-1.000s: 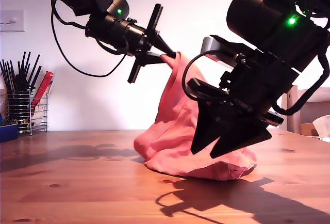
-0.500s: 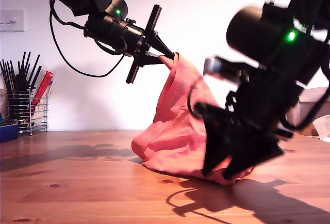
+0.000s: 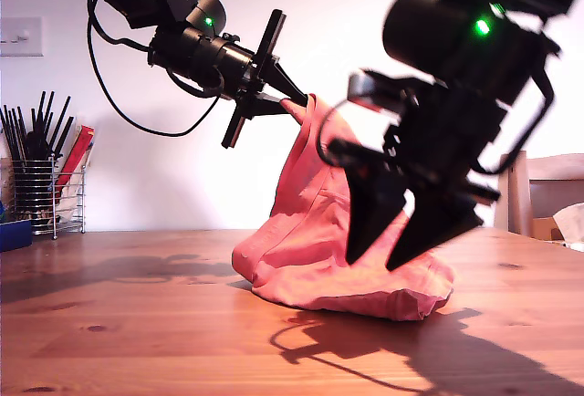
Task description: Fold the underwear in front of you. After folding it, place it to the left side.
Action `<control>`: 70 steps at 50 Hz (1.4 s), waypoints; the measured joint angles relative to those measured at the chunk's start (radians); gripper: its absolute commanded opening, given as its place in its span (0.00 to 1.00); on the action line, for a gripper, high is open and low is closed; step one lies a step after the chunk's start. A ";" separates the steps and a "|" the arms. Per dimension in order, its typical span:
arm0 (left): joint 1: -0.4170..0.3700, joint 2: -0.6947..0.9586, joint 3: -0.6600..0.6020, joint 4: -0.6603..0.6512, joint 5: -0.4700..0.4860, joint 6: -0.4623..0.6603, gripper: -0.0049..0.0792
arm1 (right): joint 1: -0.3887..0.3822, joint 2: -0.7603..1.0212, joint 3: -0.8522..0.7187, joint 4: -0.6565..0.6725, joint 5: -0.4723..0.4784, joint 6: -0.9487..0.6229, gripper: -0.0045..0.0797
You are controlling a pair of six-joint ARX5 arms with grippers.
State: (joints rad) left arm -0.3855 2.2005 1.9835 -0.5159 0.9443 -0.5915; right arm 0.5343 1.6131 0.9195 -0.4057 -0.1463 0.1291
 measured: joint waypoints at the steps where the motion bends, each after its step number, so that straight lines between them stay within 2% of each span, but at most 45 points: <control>1: 0.000 0.000 0.000 0.000 0.000 0.000 0.03 | -0.005 0.000 0.000 -0.001 0.001 0.000 0.52; 14: 0.000 0.000 0.000 0.000 0.000 0.000 0.03 | -0.027 0.007 0.000 -0.016 0.001 0.000 0.52; 26: 0.000 0.000 0.000 0.000 0.000 0.000 0.03 | -0.025 0.090 0.006 0.005 -0.005 -0.003 0.50; 35: 0.000 0.000 0.000 0.000 0.000 0.013 0.03 | -0.023 0.098 0.006 0.022 -0.005 0.000 0.36; 39: 0.000 0.000 0.000 0.000 0.000 0.016 0.03 | -0.022 0.098 0.006 0.024 -0.005 0.000 0.26; 45: 0.002 0.000 0.000 -0.001 -0.002 0.018 0.03 | -0.022 0.098 0.006 0.043 -0.003 0.000 0.05; 47: 0.003 0.000 0.000 -0.002 -0.003 0.018 0.03 | -0.022 0.098 0.006 0.048 0.000 0.000 0.04; 55: 0.020 0.000 0.000 -0.072 -0.041 0.155 0.03 | -0.021 0.098 0.006 0.019 0.042 -0.037 0.04; 64: 0.053 0.000 0.000 -0.198 -0.175 0.305 0.03 | -0.031 0.094 0.012 -0.029 0.079 -0.076 0.04; 65: 0.056 0.000 0.000 -0.205 -0.186 0.347 0.03 | -0.033 0.093 0.014 -0.035 0.080 -0.086 0.04; 70: 0.069 0.000 0.000 -0.224 -0.239 0.403 0.03 | -0.056 0.093 0.025 -0.072 0.085 -0.110 0.04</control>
State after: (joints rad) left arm -0.3168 2.2005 1.9835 -0.7403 0.7055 -0.1883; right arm 0.4782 1.7061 0.9443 -0.4778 -0.0616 0.0189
